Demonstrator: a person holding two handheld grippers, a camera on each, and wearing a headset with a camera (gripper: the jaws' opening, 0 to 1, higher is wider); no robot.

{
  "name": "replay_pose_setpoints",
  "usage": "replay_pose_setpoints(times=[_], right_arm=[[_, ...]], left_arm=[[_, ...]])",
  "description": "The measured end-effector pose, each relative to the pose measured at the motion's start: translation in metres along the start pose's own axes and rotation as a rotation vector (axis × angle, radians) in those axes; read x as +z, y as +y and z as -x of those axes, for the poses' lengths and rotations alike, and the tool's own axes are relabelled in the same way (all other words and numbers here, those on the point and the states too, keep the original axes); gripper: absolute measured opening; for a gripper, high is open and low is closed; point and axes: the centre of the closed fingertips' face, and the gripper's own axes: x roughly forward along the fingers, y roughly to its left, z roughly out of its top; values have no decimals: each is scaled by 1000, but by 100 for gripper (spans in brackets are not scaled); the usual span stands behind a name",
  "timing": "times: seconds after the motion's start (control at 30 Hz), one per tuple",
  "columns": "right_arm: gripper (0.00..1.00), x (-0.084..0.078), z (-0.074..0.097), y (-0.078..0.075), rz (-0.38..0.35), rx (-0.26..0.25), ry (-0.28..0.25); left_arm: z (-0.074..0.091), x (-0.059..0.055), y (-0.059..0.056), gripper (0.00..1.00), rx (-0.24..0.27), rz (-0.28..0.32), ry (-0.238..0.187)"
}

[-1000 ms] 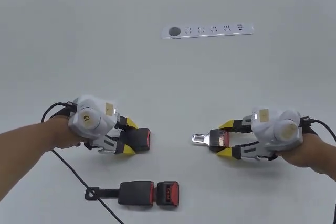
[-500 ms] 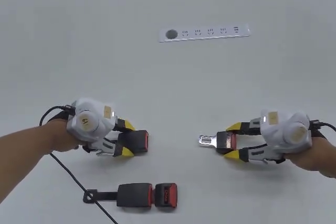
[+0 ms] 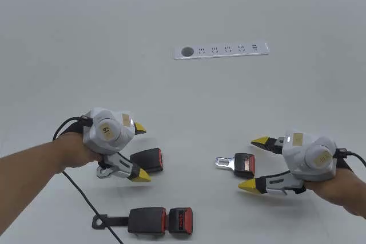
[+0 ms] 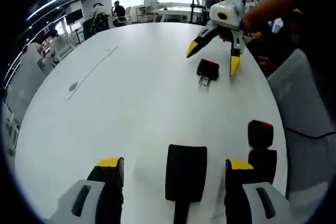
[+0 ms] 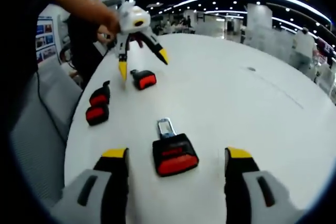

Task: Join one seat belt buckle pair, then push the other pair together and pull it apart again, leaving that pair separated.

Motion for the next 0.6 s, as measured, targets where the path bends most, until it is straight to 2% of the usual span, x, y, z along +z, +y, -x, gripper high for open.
replay_pose_setpoints(times=[0.07, 0.1, 0.17, 0.23, 0.3, 0.4, 0.53, 0.6], right_arm=[[82, 3, 6, -5, -30, -61, -24], [84, 5, 9, -7, -34, -84, -34], [86, 11, 15, -8, -55, -126, -59], [88, 15, 21, -8, -42, -153, -68], [89, 16, 25, -8, -34, -168, -68], [89, 21, 34, -4, -14, -193, -80], [90, 31, 43, 1, 1, -229, -119], [90, 32, 45, 6, -4, -226, -128]], left_arm=[[8, 3, 5, 85, 60, 13, -9], [12, 4, 4, 87, 79, 26, -12], [18, 11, 1, 93, 122, 71, -54], [23, 9, -3, 97, 140, 103, -52], [28, 8, -8, 96, 161, 111, -70], [38, 1, -17, 98, 195, 164, -85], [58, 2, -23, 99, 279, 237, -157], [64, -2, -27, 100, 302, 257, -166]])
